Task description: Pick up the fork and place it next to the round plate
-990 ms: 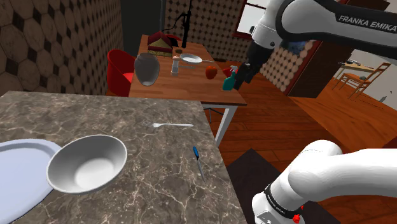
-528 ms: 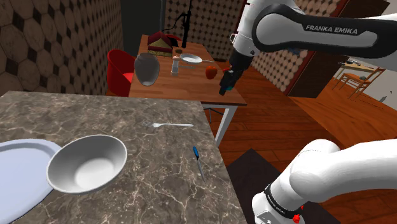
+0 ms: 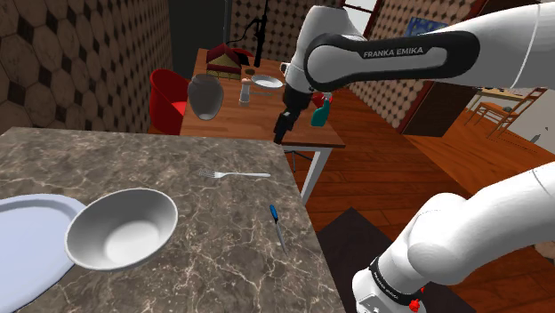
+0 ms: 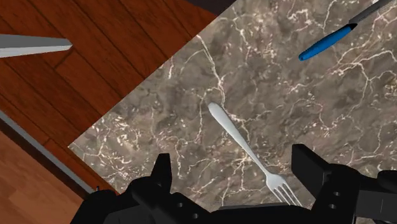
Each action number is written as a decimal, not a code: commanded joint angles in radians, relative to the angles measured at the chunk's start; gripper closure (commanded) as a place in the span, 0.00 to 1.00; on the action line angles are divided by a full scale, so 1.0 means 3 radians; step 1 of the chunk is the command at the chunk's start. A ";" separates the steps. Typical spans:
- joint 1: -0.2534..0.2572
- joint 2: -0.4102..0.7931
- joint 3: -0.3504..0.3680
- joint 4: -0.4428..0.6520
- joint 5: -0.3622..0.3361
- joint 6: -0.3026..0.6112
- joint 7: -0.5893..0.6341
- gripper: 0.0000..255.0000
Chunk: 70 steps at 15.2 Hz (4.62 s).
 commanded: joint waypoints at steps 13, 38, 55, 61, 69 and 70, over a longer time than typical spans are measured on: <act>0.0339 0.1527 0.0290 0.0689 -0.0026 0.0753 -0.0511 0.00; 0.0399 0.1925 0.0324 0.0709 -0.0099 0.1113 -0.0543 1.00; 0.0387 0.1619 0.0338 0.0984 -0.0037 0.0538 -0.0562 1.00; 0.0504 0.1468 0.0438 0.0918 -0.0031 0.0462 -0.0345 1.00; 0.0828 0.1322 0.0730 0.0734 -0.0053 0.0519 0.0284 1.00; 0.0869 0.1318 0.0768 0.0729 -0.0059 0.0522 0.0367 1.00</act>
